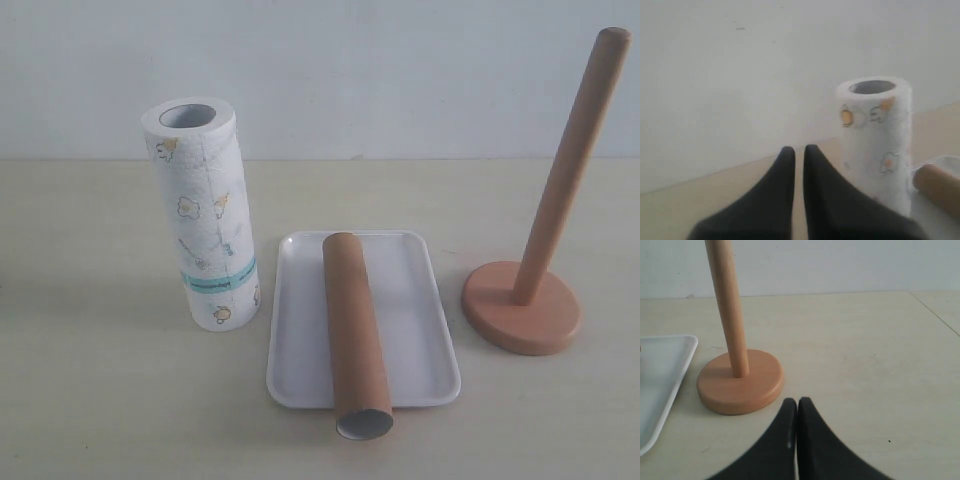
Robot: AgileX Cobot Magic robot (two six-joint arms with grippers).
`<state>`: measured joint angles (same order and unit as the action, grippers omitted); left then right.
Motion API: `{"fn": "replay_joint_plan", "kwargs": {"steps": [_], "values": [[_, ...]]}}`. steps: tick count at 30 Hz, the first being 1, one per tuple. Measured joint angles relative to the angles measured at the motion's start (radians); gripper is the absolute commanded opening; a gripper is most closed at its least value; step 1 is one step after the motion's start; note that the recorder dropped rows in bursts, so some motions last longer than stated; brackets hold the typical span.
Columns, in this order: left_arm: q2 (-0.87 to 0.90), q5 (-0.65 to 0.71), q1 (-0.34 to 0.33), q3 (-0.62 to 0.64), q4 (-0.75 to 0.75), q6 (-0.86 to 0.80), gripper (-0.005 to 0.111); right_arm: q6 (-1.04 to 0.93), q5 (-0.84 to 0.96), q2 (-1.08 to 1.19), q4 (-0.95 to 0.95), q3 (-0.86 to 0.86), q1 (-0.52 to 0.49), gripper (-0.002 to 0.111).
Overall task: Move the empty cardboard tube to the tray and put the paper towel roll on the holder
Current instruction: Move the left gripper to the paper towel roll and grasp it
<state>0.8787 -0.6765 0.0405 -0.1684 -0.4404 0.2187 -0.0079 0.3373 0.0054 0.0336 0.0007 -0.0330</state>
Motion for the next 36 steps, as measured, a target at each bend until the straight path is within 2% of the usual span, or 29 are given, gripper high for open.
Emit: {"fn": "replay_joint_plan", "kwargs": {"steps": [3, 6, 9, 10, 13, 19, 26, 36], "values": [[0.129, -0.17, 0.0, 0.0, -0.052, 0.037, 0.011, 0.0, 0.0, 0.0, 0.0, 0.0, 0.0, 0.0], [0.241, -0.28, 0.0, 0.0, -0.068, 0.047, 0.028, 0.0, 0.0, 0.0, 0.0, 0.0, 0.0, 0.0], [0.344, -0.323, 0.0, -0.001, -0.07, 0.049, 0.059, 0.008, 0.0, 0.0, 0.0, 0.0, 0.0, 0.0], [0.372, -0.333, 0.0, -0.001, -0.071, 0.049, 0.076, 0.008, 0.0, 0.0, 0.0, 0.0, 0.0, 0.0], [0.462, -0.398, 0.0, -0.001, -0.075, 0.094, 0.11, 0.008, 0.0, 0.0, 0.0, 0.0, 0.0, 0.0], [0.571, -0.511, 0.0, -0.028, -0.112, 0.224, 0.11, 0.008, 0.0, 0.0, 0.002, 0.0, 0.0, 0.0], [0.65, -0.527, 0.0, -0.144, -0.278, 0.097, 0.11, 0.008, 0.0, 0.0, 0.002, 0.0, 0.0, 0.0], [0.81, -0.505, 0.0, -0.31, -0.304, 0.103, 0.11, 0.008, 0.0, 0.0, 0.002, 0.0, 0.0, 0.0]]}}
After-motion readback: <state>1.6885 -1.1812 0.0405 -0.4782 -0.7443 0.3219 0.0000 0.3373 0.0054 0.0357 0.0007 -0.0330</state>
